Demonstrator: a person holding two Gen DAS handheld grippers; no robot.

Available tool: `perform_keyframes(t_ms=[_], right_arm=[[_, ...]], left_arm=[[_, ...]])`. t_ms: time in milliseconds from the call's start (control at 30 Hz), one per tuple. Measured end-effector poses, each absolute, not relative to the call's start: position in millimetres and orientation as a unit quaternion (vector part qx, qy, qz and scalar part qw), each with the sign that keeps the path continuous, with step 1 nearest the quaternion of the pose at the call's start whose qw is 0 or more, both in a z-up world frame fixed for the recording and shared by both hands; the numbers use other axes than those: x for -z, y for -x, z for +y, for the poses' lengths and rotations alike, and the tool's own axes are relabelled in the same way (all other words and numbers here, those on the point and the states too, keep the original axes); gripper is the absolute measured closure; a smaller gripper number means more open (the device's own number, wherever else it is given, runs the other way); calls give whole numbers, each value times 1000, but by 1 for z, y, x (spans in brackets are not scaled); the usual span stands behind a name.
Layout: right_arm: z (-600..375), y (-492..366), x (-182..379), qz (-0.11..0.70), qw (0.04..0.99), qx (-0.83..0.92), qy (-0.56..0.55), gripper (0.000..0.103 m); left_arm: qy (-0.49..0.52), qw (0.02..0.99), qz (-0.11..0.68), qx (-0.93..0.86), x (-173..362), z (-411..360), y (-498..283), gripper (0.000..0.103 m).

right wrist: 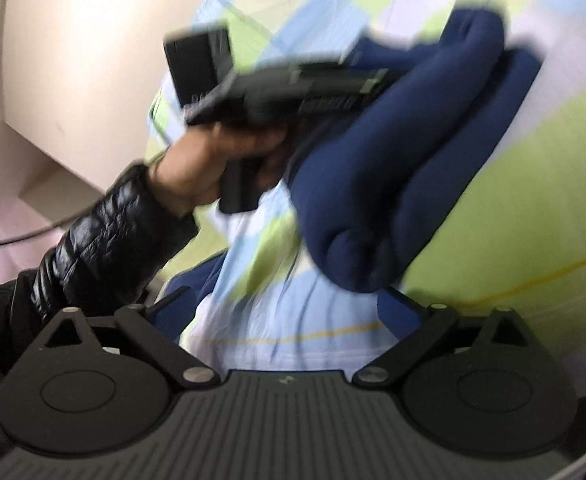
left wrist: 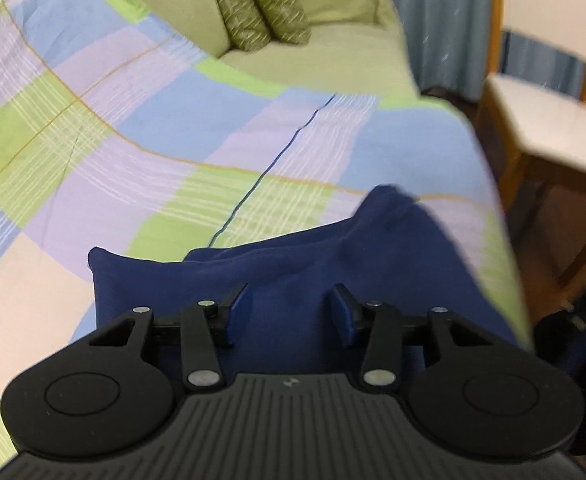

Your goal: Fold clothes

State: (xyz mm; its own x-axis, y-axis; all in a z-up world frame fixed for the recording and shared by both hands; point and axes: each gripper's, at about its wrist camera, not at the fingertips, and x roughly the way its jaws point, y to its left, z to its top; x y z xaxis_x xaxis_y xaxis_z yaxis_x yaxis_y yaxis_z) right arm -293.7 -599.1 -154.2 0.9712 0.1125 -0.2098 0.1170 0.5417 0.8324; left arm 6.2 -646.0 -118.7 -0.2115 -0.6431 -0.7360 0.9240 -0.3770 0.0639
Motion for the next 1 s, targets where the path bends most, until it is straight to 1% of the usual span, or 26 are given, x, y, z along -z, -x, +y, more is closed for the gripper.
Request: perform_keyframes(t_ms=[67,167,267,333,433,500,600,700,800,833,867,900,933,1000], right_arm=[[-603,297,151,97,872,-4,-480,6],[-611,283,152,99,878,-11,-469,6],[-620,272,163,95,869,-16,-485,6],[-620,265,168,109,868,-23,-483,7],[-622,271,163,100,875,-5,-475,9],[-636,291,157,73,878,48,-470,9],[-660,300,156,60,877,101,-466,10],[-680,291,152,65,878,124,-458,20],[-697,272,153,95,872,141,-459,29],[-699,264,154,116,872,152,-450,42],[-701,256,155,136,872,161,-442,68],[-704,253,158,145,869,169,-441,79],[-711,254,160,136,863,173,-454,89],[-726,257,165,117,851,181,-479,90]], left_arm=[[-341,499,208,769,114,-634,-7,54],[-345,472,215,782,116,-615,-2,54],[-342,480,220,777,125,-609,-6,53],[-338,488,221,774,125,-607,-8,53],[-334,508,197,769,119,-592,-7,54],[-338,510,177,771,119,-576,3,54],[-343,512,146,774,118,-553,17,54],[-348,516,120,774,118,-532,31,54],[-341,528,137,765,129,-534,34,54],[-335,531,146,765,131,-535,32,54],[-327,533,154,765,134,-535,30,54],[-321,535,160,765,136,-535,28,54],[-316,537,161,765,136,-534,26,54],[-307,541,163,766,137,-532,24,54]])
